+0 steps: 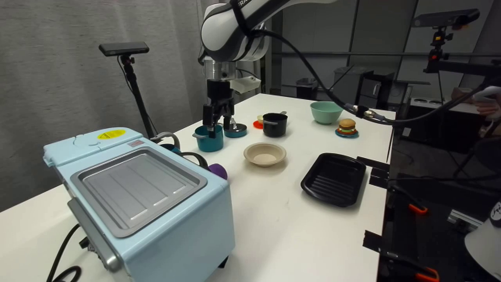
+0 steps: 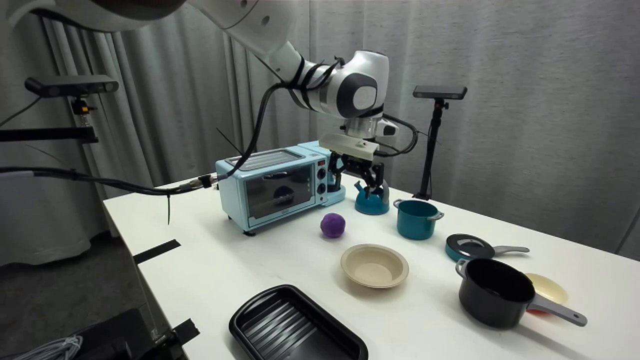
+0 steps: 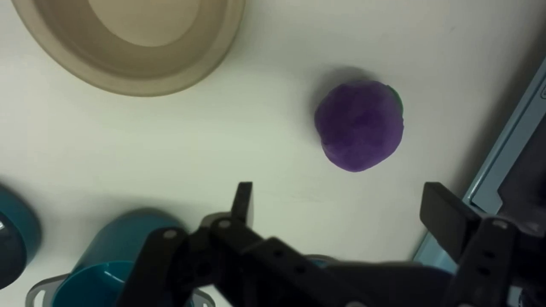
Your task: Put the purple object in the cream white plate
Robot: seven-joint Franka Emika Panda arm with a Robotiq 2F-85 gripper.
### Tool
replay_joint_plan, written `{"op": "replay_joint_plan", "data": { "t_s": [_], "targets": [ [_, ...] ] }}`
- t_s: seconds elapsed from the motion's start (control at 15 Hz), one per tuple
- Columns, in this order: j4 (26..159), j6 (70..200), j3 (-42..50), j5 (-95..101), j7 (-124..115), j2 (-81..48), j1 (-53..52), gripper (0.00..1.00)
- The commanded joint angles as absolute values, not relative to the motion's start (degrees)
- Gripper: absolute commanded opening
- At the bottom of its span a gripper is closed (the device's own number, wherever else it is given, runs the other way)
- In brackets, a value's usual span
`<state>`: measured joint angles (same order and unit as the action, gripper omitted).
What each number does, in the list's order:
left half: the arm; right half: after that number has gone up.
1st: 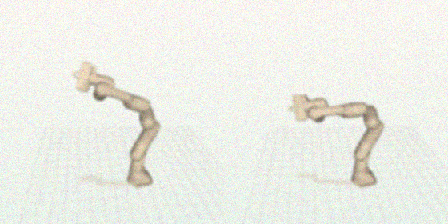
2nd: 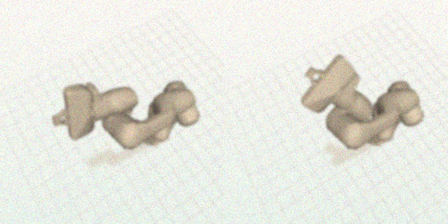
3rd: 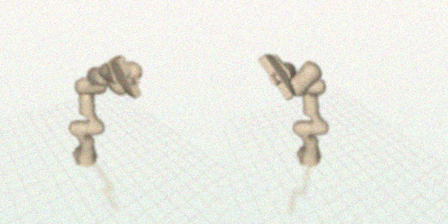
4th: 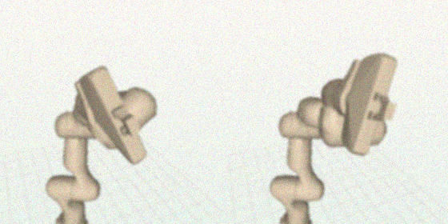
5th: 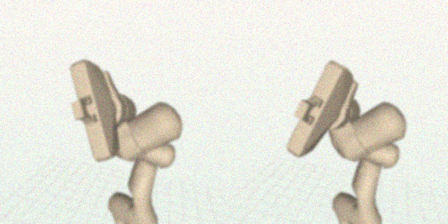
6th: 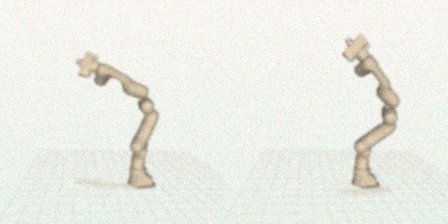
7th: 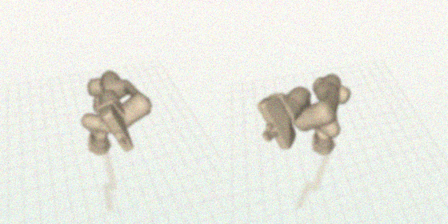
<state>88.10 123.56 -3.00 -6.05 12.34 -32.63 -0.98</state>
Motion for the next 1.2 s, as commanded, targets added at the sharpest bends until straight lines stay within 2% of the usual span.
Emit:
{"op": "replay_joint_plan", "data": {
  "t_s": [0.0,0.53,1.13],
  "targets": [
    [87.1,122.6,-3.7,-4.3,13.1,-34.0,-0.9,1.00],
    [82.7,118.6,-6.4,-1.7,17.0,-40.0,-1.9,1.00],
    [70.6,115.1,-5.6,2.5,15.6,-49.1,-5.0,1.00]
  ]
}}
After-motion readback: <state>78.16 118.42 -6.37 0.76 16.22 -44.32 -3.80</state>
